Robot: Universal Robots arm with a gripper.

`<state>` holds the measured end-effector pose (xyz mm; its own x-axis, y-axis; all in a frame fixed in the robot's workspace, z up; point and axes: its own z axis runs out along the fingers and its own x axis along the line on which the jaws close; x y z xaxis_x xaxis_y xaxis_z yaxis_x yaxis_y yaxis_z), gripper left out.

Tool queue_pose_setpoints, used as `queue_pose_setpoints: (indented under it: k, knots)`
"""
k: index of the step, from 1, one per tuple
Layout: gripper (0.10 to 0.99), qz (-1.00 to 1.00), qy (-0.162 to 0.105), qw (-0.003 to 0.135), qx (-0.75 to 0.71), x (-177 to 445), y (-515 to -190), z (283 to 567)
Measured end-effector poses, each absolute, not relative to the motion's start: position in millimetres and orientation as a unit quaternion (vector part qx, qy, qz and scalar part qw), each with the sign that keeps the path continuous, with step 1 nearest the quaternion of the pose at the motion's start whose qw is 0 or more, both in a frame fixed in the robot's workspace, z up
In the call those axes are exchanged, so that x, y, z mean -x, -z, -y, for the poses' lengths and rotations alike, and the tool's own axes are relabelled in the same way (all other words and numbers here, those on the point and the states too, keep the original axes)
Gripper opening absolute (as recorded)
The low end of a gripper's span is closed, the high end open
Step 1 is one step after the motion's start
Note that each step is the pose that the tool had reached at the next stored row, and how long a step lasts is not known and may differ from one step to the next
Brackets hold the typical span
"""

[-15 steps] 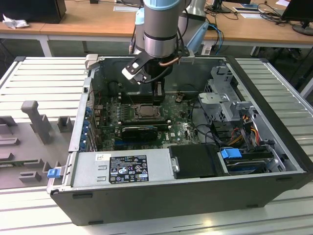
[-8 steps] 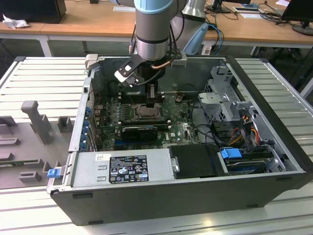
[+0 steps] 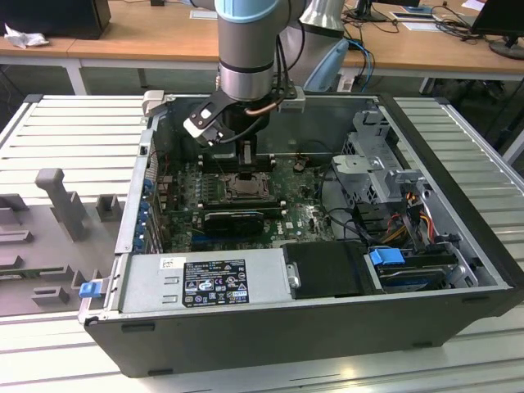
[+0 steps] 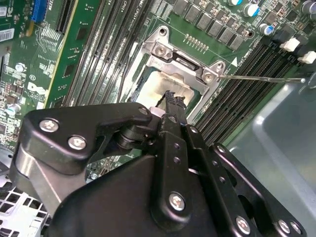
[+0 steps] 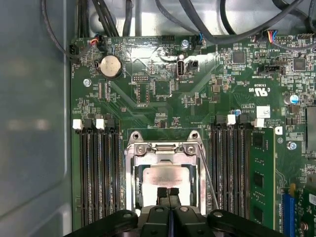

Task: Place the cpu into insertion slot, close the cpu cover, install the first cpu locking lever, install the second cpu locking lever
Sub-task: 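Install the first cpu locking lever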

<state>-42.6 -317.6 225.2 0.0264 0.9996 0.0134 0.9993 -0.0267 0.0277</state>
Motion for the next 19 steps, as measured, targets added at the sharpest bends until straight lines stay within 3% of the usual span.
queue_pose_setpoints:
  k: [19]
  knots:
    - [0.106,-0.698,-0.014,0.005,-0.716,43,-255,318]
